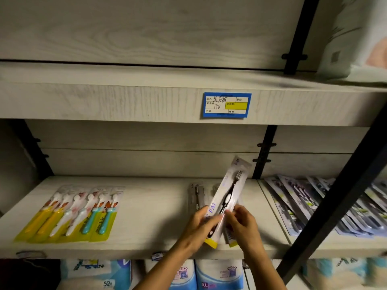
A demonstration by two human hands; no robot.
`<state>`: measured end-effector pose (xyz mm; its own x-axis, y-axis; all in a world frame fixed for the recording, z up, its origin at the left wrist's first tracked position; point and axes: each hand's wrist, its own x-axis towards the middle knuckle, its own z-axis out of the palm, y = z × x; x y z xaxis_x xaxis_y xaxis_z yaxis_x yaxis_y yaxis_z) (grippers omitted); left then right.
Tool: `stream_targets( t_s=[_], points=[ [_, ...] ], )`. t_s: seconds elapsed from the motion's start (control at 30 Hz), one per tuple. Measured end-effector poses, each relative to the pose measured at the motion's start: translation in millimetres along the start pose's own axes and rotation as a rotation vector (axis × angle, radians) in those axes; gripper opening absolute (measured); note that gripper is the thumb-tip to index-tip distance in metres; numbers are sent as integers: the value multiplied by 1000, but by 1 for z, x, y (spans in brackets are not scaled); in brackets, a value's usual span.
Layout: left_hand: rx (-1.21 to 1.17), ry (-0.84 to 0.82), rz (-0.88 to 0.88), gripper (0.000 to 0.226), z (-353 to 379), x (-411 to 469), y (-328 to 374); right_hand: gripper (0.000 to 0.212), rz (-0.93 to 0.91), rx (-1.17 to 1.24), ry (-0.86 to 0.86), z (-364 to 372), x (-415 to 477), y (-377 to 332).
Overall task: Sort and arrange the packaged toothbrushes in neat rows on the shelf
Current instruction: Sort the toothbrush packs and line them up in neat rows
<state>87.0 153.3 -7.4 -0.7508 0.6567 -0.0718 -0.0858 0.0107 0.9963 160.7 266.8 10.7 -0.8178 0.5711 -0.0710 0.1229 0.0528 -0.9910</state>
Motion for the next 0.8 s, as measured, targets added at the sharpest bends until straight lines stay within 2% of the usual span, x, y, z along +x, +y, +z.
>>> stream_targets(
  t_s=[0.07,0.13,0.17,0.23,0.3,0.33,0.4,0.47,0.5,0.7,0.8],
  points=[
    [-15,173,-47,33,0,8,-1,12,11,-3,20,-6,2,-1],
    [169,424,-82,34,-10,22,-9,10,17,14,36,-14,2,-3],
    [304,495,-127,32,-18,30,-16,9,18,12,47,-18,1,-4],
    [542,476,-253,45,-25,46,-30,10,13,-26,64,-22,0,-5],
    [666,419,-346,62,-23,59,-45,12,12,-61,62,-23,-3,-7],
    [704,429,-359,62,-22,63,-50,13,8,-78,58,-24,-5,-7],
    [653,449,-387,68,-19,68,-55,12,-9,-104,45,-26,-8,-8],
    [510,427,-438,81,-18,71,-54,11,-12,-108,20,-28,-10,-11],
    [446,413,-434,80,-18,73,-56,10,-14,-110,11,-29,-11,-12],
    [265,465,-156,40,-28,59,-62,10,-20,-114,-36,-33,-13,-9],
    [178,476,-15,31,-45,28,-37,12,16,-117,-58,-30,-10,-6]
  ],
)
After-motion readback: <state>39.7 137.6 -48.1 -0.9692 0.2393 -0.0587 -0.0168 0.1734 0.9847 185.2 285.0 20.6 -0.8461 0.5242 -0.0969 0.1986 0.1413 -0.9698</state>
